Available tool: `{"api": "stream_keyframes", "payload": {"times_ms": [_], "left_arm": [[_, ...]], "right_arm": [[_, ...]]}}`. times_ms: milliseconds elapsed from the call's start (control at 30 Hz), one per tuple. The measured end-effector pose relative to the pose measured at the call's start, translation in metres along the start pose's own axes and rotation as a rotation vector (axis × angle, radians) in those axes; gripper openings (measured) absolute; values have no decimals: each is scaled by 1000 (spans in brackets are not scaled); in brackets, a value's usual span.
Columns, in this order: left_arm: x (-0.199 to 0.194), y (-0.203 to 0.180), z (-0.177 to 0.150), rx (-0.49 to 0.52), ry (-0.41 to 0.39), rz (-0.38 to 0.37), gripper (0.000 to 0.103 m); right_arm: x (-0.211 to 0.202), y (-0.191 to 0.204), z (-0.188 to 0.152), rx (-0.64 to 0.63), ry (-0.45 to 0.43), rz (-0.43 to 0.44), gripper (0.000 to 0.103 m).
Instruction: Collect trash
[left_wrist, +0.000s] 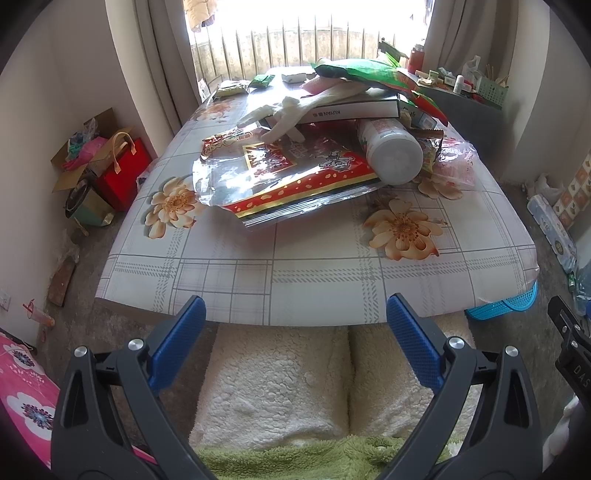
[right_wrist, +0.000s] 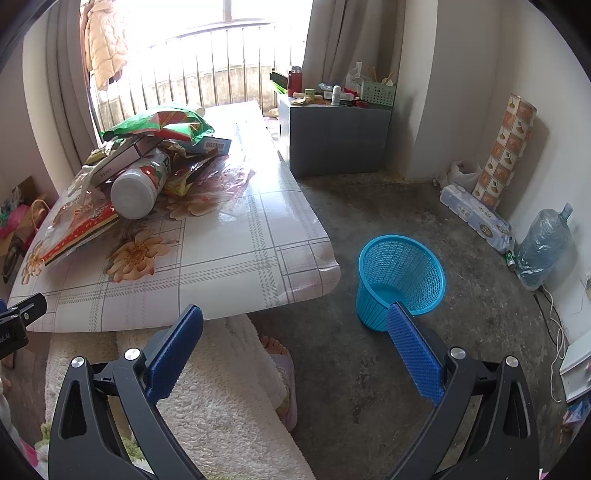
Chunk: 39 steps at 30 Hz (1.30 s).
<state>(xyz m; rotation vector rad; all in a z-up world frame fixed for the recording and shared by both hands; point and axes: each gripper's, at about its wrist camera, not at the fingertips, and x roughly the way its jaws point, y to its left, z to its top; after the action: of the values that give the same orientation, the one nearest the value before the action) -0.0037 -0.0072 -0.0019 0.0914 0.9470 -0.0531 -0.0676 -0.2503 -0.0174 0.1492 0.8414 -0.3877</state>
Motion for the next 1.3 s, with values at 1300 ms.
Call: {"api": "stream_keyframes", "payload": {"times_ms": [1300], "left_arm": [[1,-2,-4,2,8,1,94]], "right_arm": [[6,-1,-2,-3,17,-8,97]]}}
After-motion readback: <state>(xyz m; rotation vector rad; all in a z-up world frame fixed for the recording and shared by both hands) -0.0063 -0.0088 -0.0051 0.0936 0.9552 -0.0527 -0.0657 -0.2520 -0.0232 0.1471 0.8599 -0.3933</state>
